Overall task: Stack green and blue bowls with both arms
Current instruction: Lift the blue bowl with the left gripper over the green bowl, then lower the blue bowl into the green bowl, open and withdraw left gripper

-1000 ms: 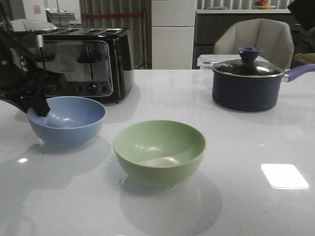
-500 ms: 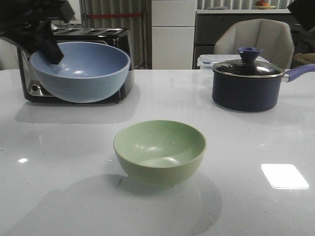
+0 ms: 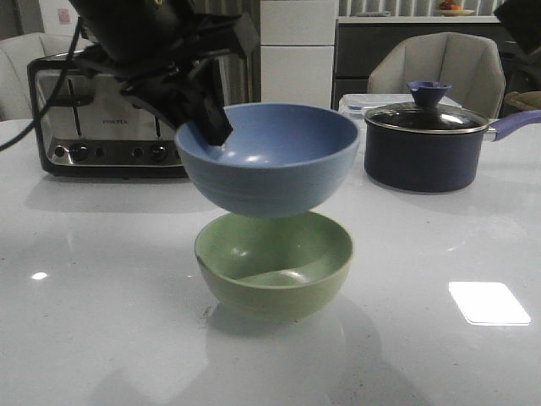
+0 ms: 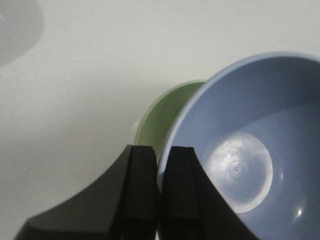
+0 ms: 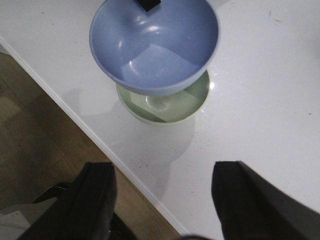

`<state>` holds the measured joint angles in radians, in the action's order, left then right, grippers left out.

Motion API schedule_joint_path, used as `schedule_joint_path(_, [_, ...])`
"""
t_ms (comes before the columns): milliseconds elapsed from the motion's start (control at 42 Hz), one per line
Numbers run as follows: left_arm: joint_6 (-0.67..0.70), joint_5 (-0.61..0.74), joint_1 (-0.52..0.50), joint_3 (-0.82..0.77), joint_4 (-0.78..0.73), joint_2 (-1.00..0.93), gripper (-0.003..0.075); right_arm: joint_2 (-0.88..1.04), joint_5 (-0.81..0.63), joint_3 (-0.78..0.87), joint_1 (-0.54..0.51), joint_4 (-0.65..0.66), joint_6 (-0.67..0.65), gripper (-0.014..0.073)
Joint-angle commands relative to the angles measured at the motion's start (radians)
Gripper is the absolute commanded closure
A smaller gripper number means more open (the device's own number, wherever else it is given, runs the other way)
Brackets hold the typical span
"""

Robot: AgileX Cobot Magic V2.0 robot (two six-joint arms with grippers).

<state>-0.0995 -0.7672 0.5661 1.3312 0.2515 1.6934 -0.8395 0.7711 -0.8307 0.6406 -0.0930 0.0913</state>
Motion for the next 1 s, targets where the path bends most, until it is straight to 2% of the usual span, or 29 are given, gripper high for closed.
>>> schedule_joint_path(0, [-0.001, 0.063, 0.007, 0.037, 0.041, -0.011, 0.0627, 0.001, -0.063, -0.027, 0.002, 0.008, 0.009, 0.0071])
schedule_joint_path(476, [-0.002, 0.113, 0.016, 0.037, 0.062, 0.108, 0.0616, 0.001, -0.063, -0.027, 0.002, 0.009, 0.009, 0.0071])
schedule_joint_path(548, [-0.002, 0.113, 0.016, 0.037, 0.062, 0.118, 0.0573, 0.001, -0.063, -0.027, 0.002, 0.009, 0.009, 0.0071])
schedule_joint_path(714, [-0.002, 0.103, 0.016, 0.037, 0.061, 0.118, 0.036, 0.001, -0.064, -0.027, 0.002, 0.009, 0.009, 0.0071])
schedule_joint_path(786, [-0.002, 0.084, 0.016, 0.043, 0.059, 0.113, 0.0297, 0.001, -0.064, -0.027, 0.002, 0.01, 0.009, 0.0071])
schedule_joint_path(976, [-0.002, 0.057, 0.016, 0.057, 0.012, 0.022, 0.0308, 0.001, -0.064, -0.027, 0.002, 0.03, 0.008, 0.0071])
